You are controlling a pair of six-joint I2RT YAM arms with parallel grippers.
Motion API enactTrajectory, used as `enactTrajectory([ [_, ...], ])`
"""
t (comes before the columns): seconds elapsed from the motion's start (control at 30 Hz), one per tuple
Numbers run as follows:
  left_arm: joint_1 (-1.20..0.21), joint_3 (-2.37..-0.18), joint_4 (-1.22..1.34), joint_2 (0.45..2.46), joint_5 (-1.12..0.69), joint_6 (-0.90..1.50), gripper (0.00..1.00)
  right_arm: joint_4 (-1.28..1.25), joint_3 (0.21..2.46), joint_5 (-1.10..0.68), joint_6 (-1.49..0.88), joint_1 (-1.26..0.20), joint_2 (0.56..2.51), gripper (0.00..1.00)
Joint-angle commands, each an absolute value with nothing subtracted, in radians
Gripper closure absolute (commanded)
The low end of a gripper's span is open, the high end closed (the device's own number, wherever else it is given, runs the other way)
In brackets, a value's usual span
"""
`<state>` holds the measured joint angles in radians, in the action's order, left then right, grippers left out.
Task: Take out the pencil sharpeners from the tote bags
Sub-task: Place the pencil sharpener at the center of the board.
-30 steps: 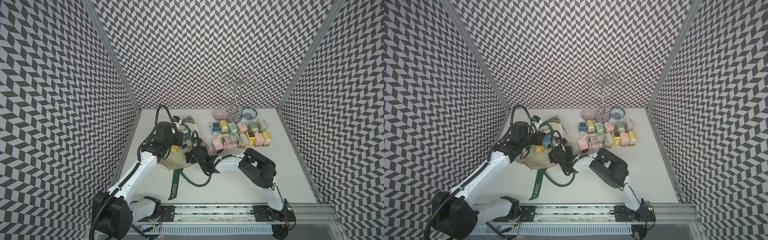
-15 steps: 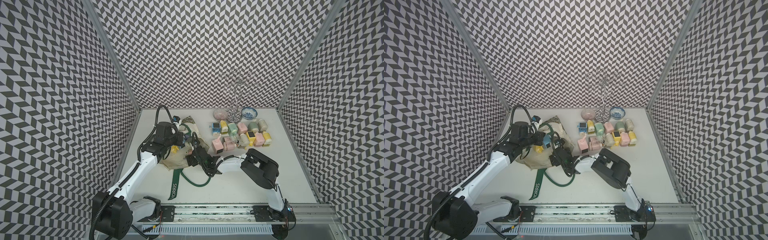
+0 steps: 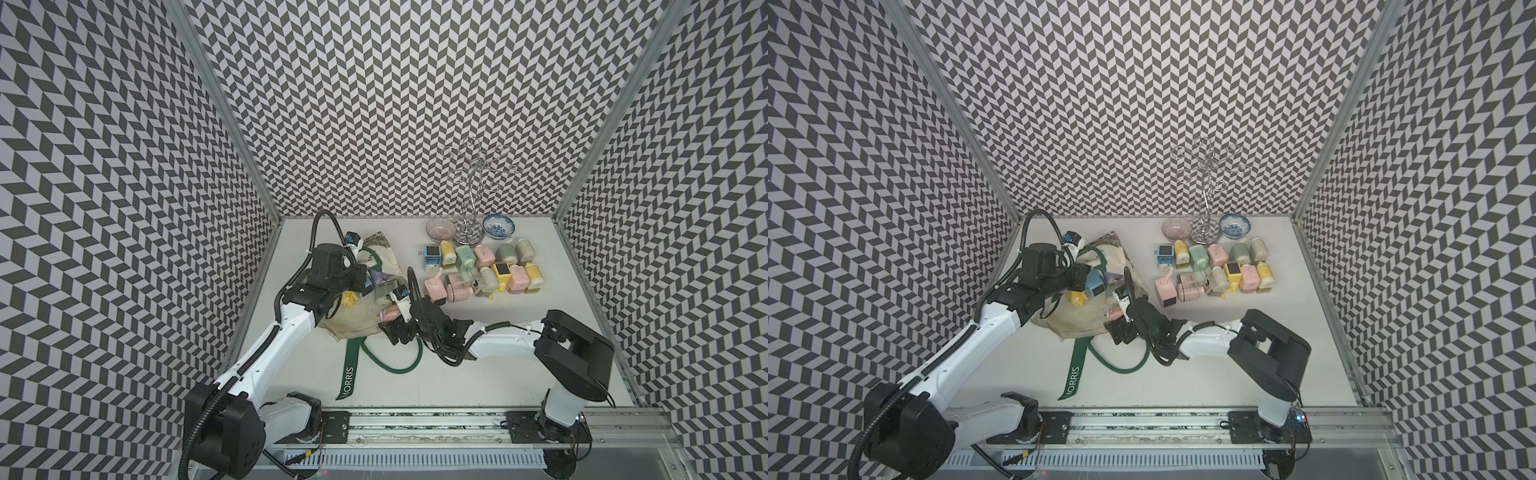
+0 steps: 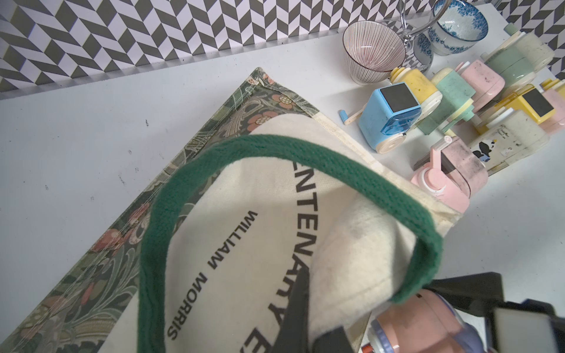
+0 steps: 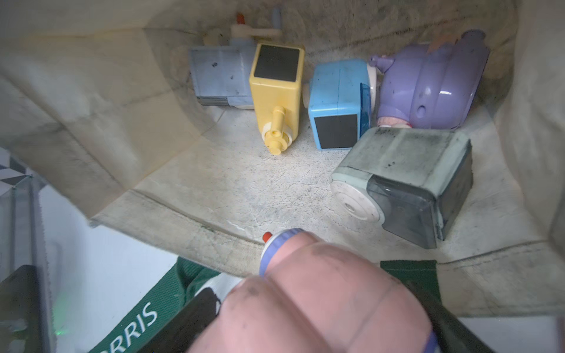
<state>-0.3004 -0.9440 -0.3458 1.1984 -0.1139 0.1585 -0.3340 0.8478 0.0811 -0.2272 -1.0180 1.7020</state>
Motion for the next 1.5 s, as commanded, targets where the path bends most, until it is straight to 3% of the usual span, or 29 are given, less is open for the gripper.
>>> enactTrajectory([
  [0.0,-0.293,-0.953,-0.387,1.200,-0.084,0.164,1.00,-0.416,0.805,0.066,-0.160,-1.021,1.604,0.34],
  [0.5,-0.294,-0.955,-0.389,1.199,-0.094,0.166,1.00,-0.293,0.740,0.276,-0.085,-0.957,1.276,0.35],
  [1.03,-0.267,-0.960,-0.389,1.181,-0.108,0.163,1.00,-0.077,0.480,0.442,-0.487,-0.343,0.884,0.34],
  [1.23,-0.262,-0.960,-0.388,1.187,-0.119,0.163,1.00,-0.064,0.384,0.437,-0.628,-0.181,0.943,0.33],
  [1.47,-0.261,-0.957,-0.387,1.183,-0.116,0.162,1.00,-0.073,0.365,0.460,-0.723,-0.110,1.081,0.29],
])
